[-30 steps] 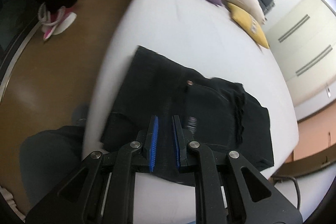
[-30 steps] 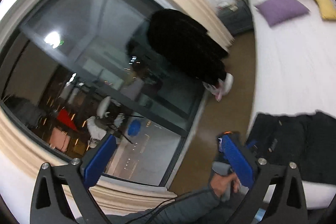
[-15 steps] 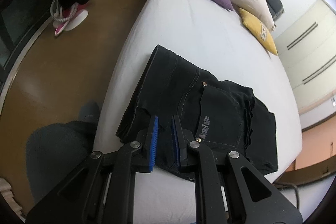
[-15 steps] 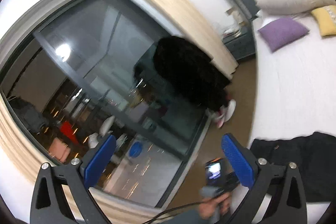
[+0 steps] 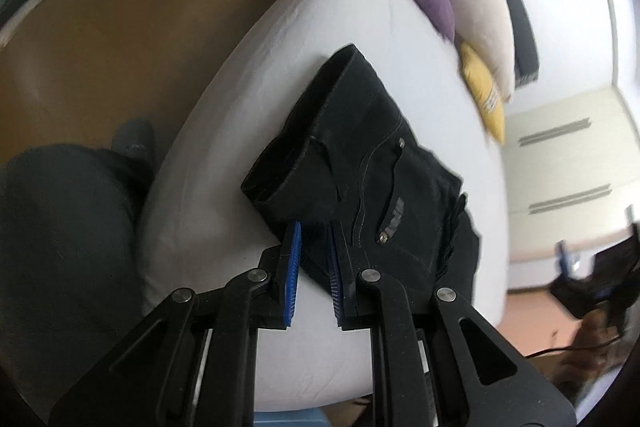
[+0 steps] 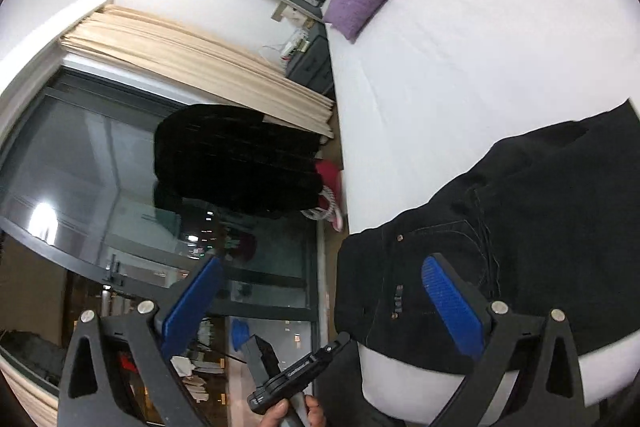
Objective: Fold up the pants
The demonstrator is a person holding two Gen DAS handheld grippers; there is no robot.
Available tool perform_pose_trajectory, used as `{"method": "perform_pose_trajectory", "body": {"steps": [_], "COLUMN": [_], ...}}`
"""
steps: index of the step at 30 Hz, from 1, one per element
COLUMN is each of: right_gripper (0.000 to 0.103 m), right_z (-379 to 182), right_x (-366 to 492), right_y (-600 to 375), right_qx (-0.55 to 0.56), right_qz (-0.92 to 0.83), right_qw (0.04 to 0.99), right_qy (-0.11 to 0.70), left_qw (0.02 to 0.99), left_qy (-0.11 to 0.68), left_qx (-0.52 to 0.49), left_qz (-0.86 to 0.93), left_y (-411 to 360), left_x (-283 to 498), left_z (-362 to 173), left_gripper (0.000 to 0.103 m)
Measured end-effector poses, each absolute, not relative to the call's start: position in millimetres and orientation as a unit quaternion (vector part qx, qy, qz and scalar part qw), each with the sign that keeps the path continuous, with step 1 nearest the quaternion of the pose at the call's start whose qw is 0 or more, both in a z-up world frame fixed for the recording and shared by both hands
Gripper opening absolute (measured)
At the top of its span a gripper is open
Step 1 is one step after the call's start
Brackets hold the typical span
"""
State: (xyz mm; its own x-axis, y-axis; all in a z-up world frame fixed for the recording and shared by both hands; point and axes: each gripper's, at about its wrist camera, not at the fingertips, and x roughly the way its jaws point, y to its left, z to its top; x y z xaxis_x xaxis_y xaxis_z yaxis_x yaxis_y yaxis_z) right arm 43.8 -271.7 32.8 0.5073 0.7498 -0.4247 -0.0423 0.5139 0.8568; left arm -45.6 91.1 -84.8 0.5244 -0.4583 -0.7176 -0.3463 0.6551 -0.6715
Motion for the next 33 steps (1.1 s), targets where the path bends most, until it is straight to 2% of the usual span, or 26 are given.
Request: {"method": "perform_pose_trajectory", "body": {"steps": [1, 2, 3, 5, 6, 14, 19, 20, 21, 23, 24, 27, 32, 33], "right_gripper": [0.103, 0.103, 0.102, 0.102, 0.102, 0.095, 0.092, 0.092, 0.092, 0.092, 0.091, 0.090, 0.089, 0.083], "right_z": [26, 20, 16, 8, 4, -11, -12, -11, -13, -18, -21, -43, -109, -124], "right_x": [45, 47, 47, 48, 50, 55, 52, 52, 52, 54, 56, 61, 69, 67], "right_y": [-273, -273, -272, -272, -272, -272, -272, -273, -274, -277, -279, -290, -327, -335], "right_qx": [0.423, 0.425, 0.424, 0.426, 0.429, 0.440, 0.438, 0.435, 0.434, 0.423, 0.419, 0.404, 0.402, 0.400], "right_qz": [0.267, 0.273, 0.279, 0.276, 0.276, 0.278, 0.295, 0.299, 0.302, 0.308, 0.311, 0.308, 0.221, 0.186], "right_qw": [0.757, 0.755, 0.754, 0.751, 0.749, 0.743, 0.742, 0.742, 0.741, 0.742, 0.741, 0.733, 0.725, 0.722], "right_qy": [0.420, 0.418, 0.417, 0.422, 0.423, 0.420, 0.414, 0.413, 0.414, 0.419, 0.423, 0.452, 0.514, 0.533], "left_qw": [0.769, 0.770, 0.770, 0.773, 0.776, 0.752, 0.733, 0.733, 0.732, 0.721, 0.716, 0.708, 0.715, 0.719], "left_qy": [0.481, 0.477, 0.475, 0.465, 0.454, 0.447, 0.438, 0.435, 0.435, 0.438, 0.438, 0.434, 0.426, 0.424], "left_qx": [-0.420, -0.422, -0.424, -0.431, -0.438, -0.482, -0.519, -0.521, -0.524, -0.535, -0.543, -0.555, -0.552, -0.548], "left_qz": [-0.037, -0.037, -0.036, -0.025, -0.016, -0.041, -0.035, -0.036, -0.036, -0.037, -0.039, -0.046, -0.055, -0.057], "left_y": [92, 91, 91, 93, 96, 94, 94, 93, 93, 93, 94, 95, 98, 98], "left_x": [-47, -48, -50, -56, -61, -55, -44, -41, -39, -34, -33, -29, -25, -24], "left_z": [-86, -86, -86, -87, -87, -108, -128, -130, -132, -139, -143, -149, -143, -140], "left_gripper": [0.017, 0.027, 0.053, 0.094, 0.094, 0.094, 0.090, 0.081, 0.062, 0.037, 0.033, 0.029, 0.023, 0.022]}}
